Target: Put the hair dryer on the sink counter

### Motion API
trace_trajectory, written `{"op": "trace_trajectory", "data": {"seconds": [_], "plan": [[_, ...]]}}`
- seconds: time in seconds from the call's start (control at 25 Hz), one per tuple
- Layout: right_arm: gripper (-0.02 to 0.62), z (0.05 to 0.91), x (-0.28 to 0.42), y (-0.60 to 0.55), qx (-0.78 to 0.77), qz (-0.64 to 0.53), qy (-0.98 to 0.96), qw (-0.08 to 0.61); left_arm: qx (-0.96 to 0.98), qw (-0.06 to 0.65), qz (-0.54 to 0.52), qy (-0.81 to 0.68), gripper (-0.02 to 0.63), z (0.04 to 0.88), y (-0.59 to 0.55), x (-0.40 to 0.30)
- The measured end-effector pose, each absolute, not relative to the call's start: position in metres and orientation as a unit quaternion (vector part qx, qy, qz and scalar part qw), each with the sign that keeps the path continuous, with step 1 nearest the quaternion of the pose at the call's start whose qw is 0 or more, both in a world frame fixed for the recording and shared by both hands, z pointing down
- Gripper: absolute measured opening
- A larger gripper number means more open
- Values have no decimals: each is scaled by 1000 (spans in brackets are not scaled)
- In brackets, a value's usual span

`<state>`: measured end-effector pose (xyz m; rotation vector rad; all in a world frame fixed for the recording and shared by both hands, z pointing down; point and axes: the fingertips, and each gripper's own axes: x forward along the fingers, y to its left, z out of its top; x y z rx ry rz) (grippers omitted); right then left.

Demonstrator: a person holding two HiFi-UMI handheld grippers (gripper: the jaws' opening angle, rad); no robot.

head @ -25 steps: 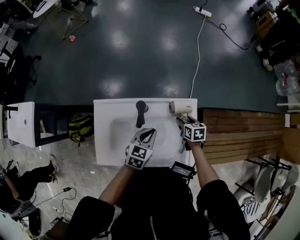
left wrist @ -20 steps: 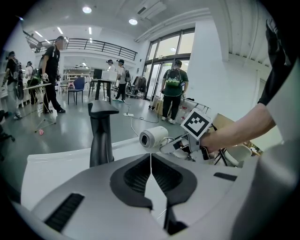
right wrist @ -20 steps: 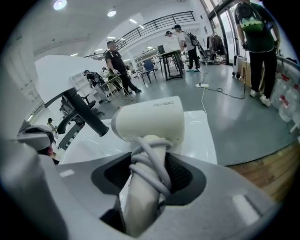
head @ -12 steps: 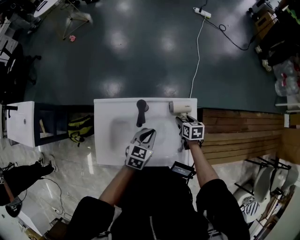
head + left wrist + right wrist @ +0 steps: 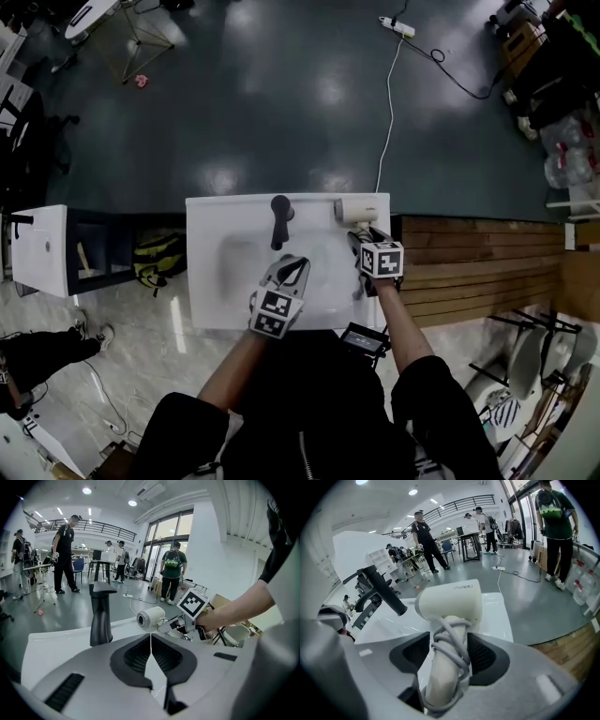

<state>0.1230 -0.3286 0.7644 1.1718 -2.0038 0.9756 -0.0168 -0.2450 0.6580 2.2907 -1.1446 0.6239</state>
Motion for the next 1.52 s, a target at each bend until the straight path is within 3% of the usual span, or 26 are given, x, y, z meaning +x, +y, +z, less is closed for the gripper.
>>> {"op": "trace_trajectory", "data": {"seconds": [0.56,0.76,1.04,1.52], "plan": [[242,712,143,-299,477,359,-768,233,853,233,232,-405,15,650,-231,-8],[195,684,149,-291,484,342,-780,200,859,219,229,-402,15,642,-230,0],[6,633,156,-274,486,297,-807,154,864,199,226,-404,15,628,-226,9],[6,563,173,-255,513,189,-828,120,859,176,201,-437,15,595,-234,7]]}}
